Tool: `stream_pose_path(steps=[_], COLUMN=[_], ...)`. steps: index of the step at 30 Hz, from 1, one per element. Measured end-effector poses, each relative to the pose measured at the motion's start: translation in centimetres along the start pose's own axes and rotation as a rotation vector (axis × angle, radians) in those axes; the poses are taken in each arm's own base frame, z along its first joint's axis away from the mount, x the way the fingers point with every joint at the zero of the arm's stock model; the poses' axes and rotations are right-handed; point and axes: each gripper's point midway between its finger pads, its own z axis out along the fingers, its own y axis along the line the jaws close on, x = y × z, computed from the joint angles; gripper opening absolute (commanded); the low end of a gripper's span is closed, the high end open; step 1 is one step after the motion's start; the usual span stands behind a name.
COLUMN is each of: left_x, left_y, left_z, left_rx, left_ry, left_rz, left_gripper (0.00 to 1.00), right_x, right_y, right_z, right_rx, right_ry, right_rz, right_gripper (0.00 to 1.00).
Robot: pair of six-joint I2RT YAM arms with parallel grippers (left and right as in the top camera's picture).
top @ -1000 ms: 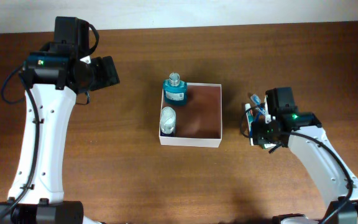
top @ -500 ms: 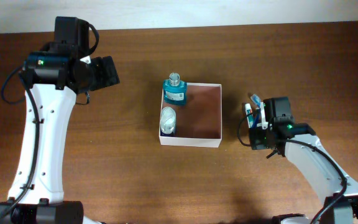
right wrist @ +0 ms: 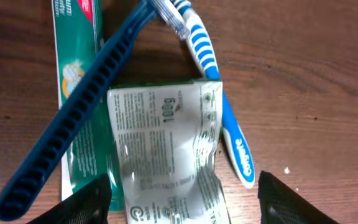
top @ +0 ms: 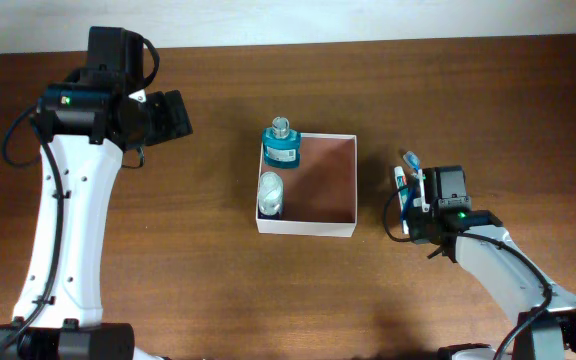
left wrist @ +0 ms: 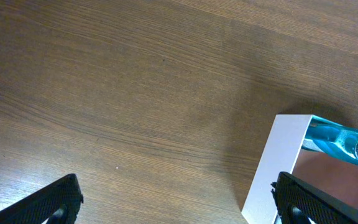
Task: Pack container
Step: 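Close right gripper on the soap packet's top edge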
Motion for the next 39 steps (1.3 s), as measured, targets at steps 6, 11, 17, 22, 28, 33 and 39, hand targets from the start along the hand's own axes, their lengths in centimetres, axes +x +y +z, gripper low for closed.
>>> stream_pose_path(steps=[6,11,17,22,28,33,39], left_x=[0.0,0.0,0.0,0.0,0.0,0.0,0.0], left_y=[0.0,0.0,0.0,0.0,0.0,0.0,0.0], left_z=[0.0,0.0,0.0,0.0,0.0,0.0,0.0], left_rx=[0.000,0.000,0.000,0.000,0.000,0.000,0.000], left_ry=[0.000,0.000,0.000,0.000,0.000,0.000,0.000], left_rz=[0.000,0.000,0.000,0.000,0.000,0.000,0.000], left_gripper=[0.99,0.99,0.99,0.99,0.99,0.99,0.99], right_x=[-0.8,-0.9,-0.2,-0.3,0.0,0.7,1.4], right_y=[-0.1,-0.2,0.1,0.2,0.1,0.2,0.1], right_z=[0.0,0.0,1.0,1.5,1.8,1.8,1.0], right_rx=[0.006,0.010,0.007,0.011,0.016,0.014,0.009], right_ry=[-0.033,-0.036,0.003,0.001,0.016,0.049,0.116], right_rz=[0.007,0.009,-0.001,0.000,-0.003,-0.013,-0.015], right_gripper=[0.78,0.75,0.75,0.70,0.45,0.38,0.33])
